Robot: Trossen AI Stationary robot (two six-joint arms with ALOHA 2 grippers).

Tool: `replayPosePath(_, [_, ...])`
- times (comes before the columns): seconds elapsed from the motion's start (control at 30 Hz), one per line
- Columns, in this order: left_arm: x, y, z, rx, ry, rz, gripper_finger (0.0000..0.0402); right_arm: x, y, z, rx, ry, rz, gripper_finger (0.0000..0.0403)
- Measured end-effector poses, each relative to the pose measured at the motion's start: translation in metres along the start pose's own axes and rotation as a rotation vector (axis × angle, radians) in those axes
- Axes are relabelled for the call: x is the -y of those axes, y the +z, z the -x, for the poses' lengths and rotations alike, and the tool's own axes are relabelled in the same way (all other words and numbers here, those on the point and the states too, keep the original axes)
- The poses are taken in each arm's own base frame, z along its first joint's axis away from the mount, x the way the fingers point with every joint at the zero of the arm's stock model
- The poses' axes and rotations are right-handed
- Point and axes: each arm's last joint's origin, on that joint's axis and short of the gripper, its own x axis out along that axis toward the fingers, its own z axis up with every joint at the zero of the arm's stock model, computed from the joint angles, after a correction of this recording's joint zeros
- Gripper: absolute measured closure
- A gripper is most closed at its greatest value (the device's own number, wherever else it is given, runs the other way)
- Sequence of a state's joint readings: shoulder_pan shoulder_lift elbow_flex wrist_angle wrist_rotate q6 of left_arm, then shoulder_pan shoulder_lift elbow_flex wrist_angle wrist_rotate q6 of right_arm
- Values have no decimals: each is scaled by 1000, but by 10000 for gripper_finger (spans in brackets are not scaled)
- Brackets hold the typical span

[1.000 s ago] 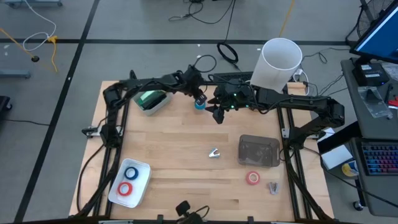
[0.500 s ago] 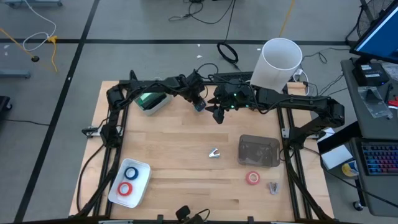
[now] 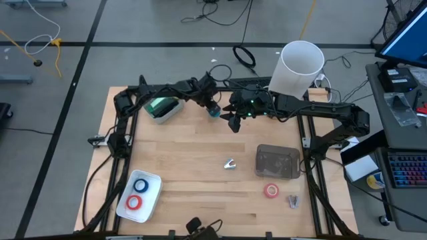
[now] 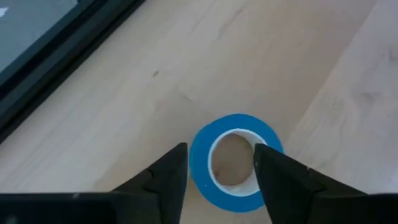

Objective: Pick and place Stapler, Stapler remover, tape
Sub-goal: Put the light blue tape into the white bin

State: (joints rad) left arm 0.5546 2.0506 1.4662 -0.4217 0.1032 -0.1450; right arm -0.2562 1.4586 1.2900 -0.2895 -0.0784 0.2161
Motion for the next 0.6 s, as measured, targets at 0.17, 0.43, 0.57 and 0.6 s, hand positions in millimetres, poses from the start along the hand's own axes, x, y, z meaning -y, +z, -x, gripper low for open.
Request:
replayPosePath(0.17, [-1,0,0,0,1,24,194,0,0,0,0,0,0,234])
replayPosePath(0.43, [-1,-1,0,-15,4,64,192,0,0,0,0,0,-8,234])
replayPosePath(0.57, [-4,-1,0,-10,25,81,192,0,0,0,0,0,-12,234])
replayPosePath(0.6, [-6,-1,1,-9,28,86,192,0,0,0,0,0,-12,234])
